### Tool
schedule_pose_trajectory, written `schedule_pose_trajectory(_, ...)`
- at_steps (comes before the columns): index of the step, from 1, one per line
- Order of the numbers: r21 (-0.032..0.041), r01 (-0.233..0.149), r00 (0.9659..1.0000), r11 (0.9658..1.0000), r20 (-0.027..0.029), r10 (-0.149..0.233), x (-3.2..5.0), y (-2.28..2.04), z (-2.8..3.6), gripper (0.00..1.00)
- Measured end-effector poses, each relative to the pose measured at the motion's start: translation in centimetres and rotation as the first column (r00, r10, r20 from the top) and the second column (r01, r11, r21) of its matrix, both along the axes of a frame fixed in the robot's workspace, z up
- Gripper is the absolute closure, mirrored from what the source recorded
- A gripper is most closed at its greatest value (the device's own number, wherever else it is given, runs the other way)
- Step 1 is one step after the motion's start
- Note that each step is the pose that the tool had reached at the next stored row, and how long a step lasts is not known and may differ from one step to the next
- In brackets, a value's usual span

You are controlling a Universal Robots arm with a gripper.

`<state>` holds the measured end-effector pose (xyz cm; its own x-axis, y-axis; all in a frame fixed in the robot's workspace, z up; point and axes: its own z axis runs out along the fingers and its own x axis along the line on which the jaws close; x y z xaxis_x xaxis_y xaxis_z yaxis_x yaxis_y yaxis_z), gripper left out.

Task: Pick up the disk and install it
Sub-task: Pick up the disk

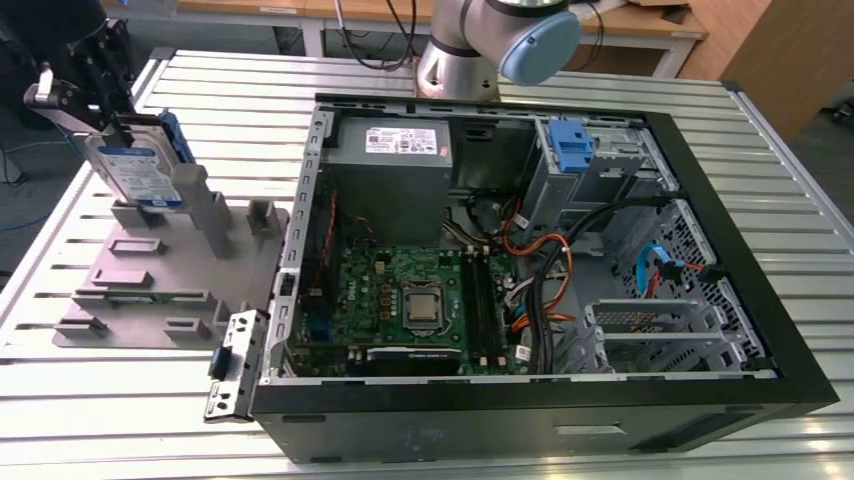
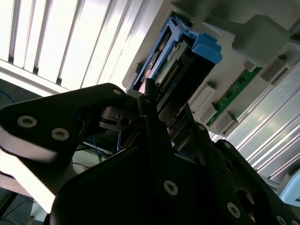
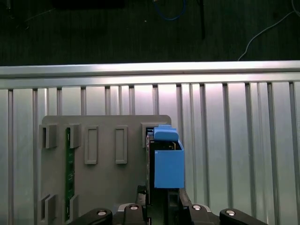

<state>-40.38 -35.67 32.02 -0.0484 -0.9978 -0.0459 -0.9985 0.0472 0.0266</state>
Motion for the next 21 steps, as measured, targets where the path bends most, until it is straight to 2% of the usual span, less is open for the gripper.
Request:
schedule_pose_trajectory(6, -0.0001, -0.024, 0.9997, 0.9997, -0.0003, 0.024, 0.0, 0.0, 0.0, 0.65)
schedule_pose_trajectory(21, 0.0024, -0.032, 0.9995, 0.9995, -0.0002, 0.032, 0.0, 0.0, -0.01, 0.65)
